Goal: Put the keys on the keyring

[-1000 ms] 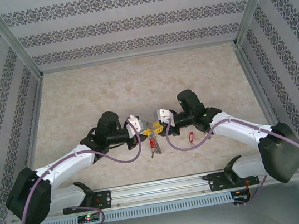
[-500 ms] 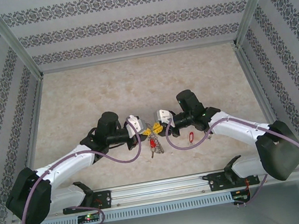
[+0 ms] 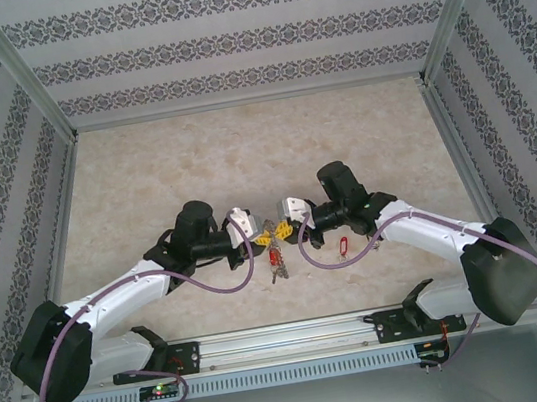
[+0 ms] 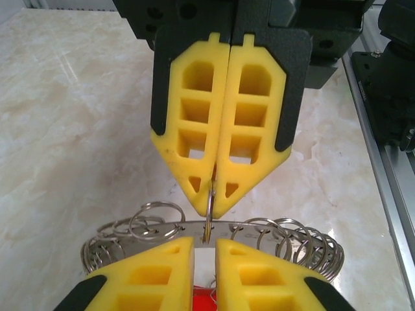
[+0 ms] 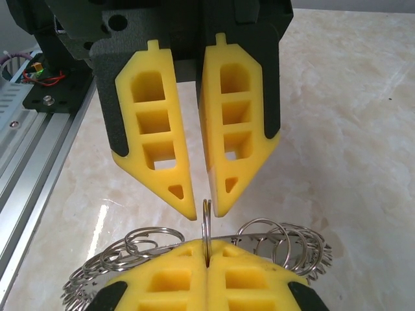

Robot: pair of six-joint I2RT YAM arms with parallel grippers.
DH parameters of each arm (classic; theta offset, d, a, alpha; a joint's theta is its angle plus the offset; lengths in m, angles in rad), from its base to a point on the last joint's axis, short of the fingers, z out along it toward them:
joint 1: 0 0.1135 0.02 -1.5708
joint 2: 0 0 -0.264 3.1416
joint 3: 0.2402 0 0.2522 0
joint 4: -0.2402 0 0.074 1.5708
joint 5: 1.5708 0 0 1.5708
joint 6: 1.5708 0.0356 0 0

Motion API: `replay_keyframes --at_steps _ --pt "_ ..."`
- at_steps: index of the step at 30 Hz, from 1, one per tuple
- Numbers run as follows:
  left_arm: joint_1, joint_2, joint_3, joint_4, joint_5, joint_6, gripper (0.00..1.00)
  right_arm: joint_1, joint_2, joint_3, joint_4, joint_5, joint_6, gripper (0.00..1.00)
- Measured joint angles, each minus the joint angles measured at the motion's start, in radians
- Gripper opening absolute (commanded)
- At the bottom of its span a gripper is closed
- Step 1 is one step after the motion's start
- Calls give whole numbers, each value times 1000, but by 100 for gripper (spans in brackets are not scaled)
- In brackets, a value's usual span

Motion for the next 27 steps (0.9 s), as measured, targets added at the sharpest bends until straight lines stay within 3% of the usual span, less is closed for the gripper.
replay_keyframes --at_steps 7,27 --pt "0 19 29 -22 18 11 24 3 -1 9 -29 3 -5 0" --pt "0 35 41 -27 22 18 23 16 2 58 -87 19 -14 0"
